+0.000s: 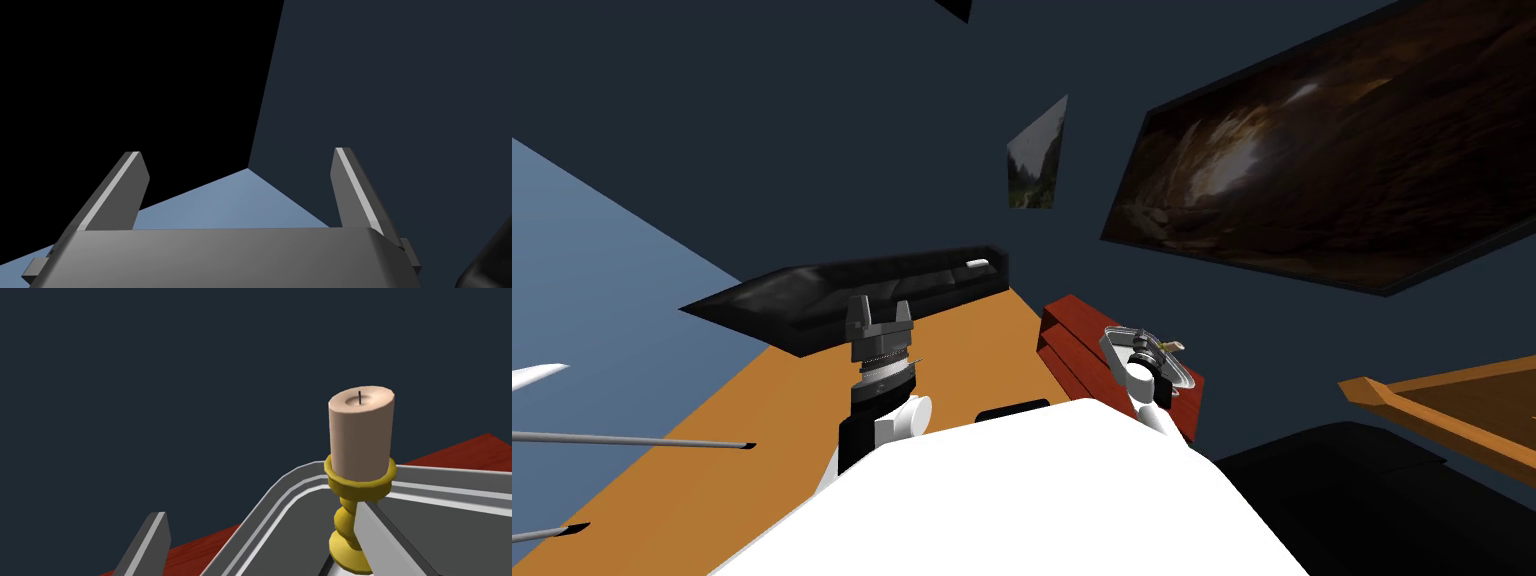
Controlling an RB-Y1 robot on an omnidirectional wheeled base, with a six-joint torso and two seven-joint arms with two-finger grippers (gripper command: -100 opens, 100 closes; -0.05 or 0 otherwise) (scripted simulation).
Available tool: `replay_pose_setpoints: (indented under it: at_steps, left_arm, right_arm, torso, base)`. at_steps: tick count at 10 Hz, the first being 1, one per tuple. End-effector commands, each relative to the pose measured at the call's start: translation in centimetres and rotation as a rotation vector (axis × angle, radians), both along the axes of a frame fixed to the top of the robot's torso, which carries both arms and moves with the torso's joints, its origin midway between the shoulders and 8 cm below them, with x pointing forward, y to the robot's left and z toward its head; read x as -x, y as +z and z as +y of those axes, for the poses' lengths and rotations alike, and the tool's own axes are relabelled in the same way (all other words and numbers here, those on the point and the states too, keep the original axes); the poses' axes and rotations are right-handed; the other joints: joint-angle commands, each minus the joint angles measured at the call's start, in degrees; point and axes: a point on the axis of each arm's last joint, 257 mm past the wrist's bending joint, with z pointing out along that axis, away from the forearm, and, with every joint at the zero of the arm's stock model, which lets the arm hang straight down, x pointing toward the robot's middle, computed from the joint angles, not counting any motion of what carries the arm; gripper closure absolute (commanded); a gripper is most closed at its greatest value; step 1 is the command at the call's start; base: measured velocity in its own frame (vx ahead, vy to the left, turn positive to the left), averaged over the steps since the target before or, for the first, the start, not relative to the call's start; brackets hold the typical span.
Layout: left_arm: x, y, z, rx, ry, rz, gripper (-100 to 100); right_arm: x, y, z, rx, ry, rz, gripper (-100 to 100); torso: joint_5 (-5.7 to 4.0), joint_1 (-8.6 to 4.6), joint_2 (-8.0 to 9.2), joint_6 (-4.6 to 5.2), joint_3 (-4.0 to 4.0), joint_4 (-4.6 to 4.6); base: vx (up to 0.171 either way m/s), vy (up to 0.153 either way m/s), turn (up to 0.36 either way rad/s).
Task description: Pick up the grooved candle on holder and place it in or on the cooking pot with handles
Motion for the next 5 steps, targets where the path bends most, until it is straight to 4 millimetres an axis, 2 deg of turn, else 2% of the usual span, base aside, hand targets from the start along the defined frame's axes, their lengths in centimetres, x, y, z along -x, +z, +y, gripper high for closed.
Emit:
replay_pose_setpoints:
  at_steps: [1,5]
  left_arm:
    - [0.0,0.0,0.0,0.0,0.0,0.0,0]
    - [0.0,0.0,0.0,0.0,0.0,0.0,0]
  right_arm:
    - [0.0,0.4,-0.8,-0.001,0.0,0.004,-100]
    - [-0.1,2.5,-3.7,0.002,0.007,0.013,-100]
  torso:
    - [0.0,0.0,0.0,0.0,0.0,0.0]
    - [0.07,0.3,-0.09,-0.01,-0.05,-0.02]
  base:
    - [0.005,0.027,-0.015]
    - [0.021,0.075,-0.025]
